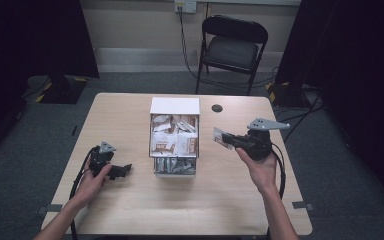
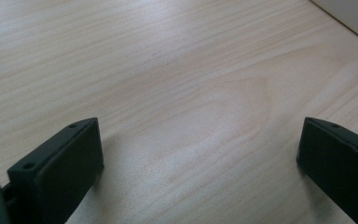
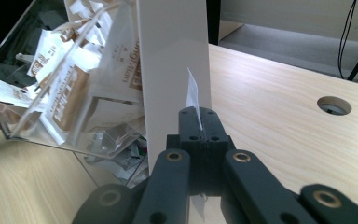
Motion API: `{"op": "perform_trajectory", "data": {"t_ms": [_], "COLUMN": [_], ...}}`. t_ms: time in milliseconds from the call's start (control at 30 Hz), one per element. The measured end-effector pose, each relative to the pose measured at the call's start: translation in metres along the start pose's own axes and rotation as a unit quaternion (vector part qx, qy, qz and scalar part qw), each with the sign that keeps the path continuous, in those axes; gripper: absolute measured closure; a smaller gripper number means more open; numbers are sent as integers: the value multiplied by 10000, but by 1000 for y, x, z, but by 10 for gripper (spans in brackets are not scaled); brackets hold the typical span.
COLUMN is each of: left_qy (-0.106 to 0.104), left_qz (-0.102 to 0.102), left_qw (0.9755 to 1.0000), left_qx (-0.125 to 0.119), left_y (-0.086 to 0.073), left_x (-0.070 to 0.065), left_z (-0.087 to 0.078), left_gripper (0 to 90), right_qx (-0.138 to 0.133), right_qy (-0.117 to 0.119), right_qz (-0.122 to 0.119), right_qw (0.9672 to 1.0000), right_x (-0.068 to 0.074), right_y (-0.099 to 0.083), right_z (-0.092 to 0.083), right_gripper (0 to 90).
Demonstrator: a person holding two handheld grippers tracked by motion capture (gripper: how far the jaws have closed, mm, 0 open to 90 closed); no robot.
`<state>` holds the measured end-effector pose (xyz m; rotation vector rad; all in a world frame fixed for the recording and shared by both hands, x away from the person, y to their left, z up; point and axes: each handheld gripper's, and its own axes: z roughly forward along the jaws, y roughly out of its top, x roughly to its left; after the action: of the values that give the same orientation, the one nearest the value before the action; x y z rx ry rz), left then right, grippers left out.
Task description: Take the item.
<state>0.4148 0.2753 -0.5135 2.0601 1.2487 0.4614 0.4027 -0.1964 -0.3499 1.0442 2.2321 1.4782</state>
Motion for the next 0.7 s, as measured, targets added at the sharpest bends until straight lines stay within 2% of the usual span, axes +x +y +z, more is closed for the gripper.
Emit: {"op": "perform_trajectory", "data": {"t_ms": [233, 467, 700], "left_qy": [2, -2, -1], "left_qz": [0, 3, 3], "left_qw": [10000, 10000, 10000], "left_qx": [0, 1, 1], "left_y": [0, 0, 0], "left_x": [0, 0, 0], "left_z": [0, 0, 0], "left_gripper": [0, 0, 0], "right_qx": [113, 352, 545], "right_qy": [16, 15, -87], "right_qz": [14, 9, 226], "right_qw": [9999, 9994, 9982], "right_x": [-2, -8, -21], "right_y": [-2, -7, -23], "right_z": [10, 30, 50], "right_gripper": [900, 900, 900]}}
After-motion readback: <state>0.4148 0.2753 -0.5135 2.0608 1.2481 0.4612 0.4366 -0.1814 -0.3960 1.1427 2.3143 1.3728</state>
